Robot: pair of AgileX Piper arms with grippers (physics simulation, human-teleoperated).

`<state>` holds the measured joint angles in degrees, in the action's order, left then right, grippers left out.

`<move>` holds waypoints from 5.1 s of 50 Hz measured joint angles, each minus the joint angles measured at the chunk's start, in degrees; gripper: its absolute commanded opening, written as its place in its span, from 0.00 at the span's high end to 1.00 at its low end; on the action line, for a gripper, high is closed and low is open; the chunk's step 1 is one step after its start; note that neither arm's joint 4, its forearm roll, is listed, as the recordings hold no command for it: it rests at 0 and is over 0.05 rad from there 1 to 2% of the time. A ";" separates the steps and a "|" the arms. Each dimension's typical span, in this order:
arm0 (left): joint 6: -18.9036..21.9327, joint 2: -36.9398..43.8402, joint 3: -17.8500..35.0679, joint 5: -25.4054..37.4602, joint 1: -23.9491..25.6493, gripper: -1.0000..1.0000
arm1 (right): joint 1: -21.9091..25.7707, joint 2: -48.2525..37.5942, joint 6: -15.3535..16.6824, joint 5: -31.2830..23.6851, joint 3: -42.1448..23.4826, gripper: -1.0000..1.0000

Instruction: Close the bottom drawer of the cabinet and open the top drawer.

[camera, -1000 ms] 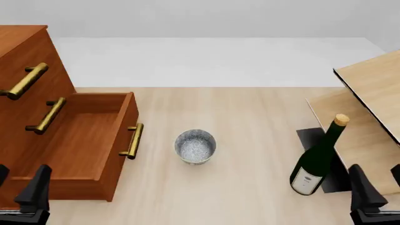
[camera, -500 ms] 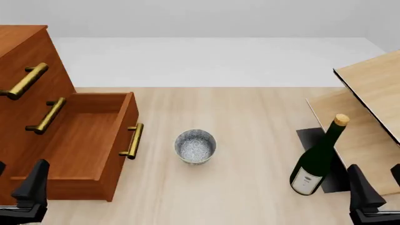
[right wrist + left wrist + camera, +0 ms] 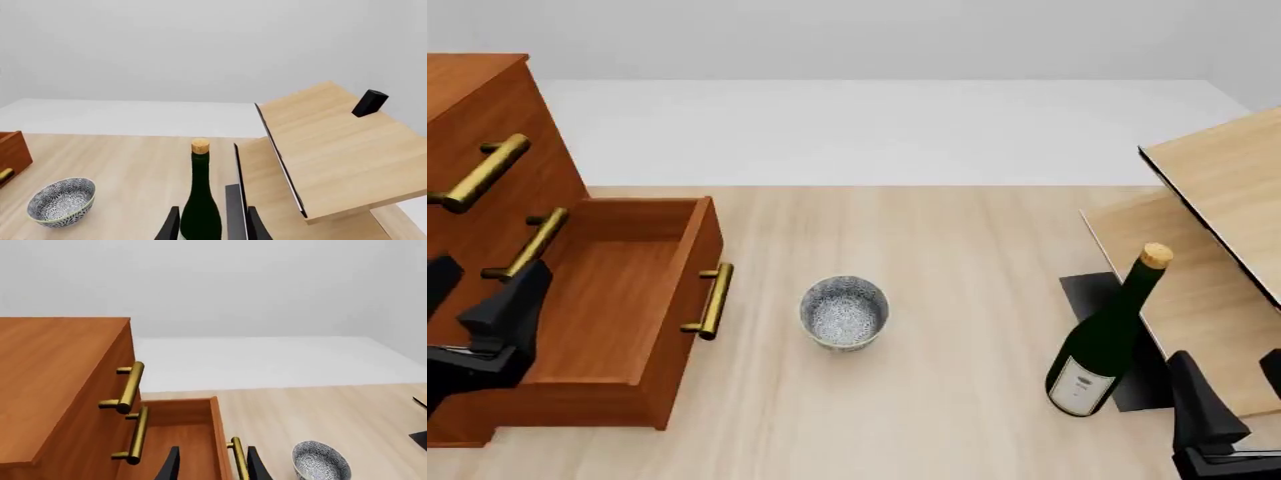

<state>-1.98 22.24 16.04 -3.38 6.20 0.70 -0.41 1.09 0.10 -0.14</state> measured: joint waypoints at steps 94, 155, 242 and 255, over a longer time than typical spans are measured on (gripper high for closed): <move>-28.34 45.70 20.69 14.55 27.57 0.00 | 0.85 -0.84 -0.36 0.59 0.03 0.00; -23.90 56.29 16.34 11.08 21.09 0.00 | 0.97 -0.19 -0.09 -0.02 0.04 0.00; 3.77 58.60 13.08 15.67 -1.37 0.00 | 1.36 -0.02 -2.53 -0.18 -0.23 0.00; 11.95 56.35 10.35 16.32 -8.71 0.00 | 1.16 0.16 -3.33 -0.36 -0.31 0.00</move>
<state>9.97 78.59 26.38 12.95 -2.50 1.86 -0.25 -2.24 -0.26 -0.45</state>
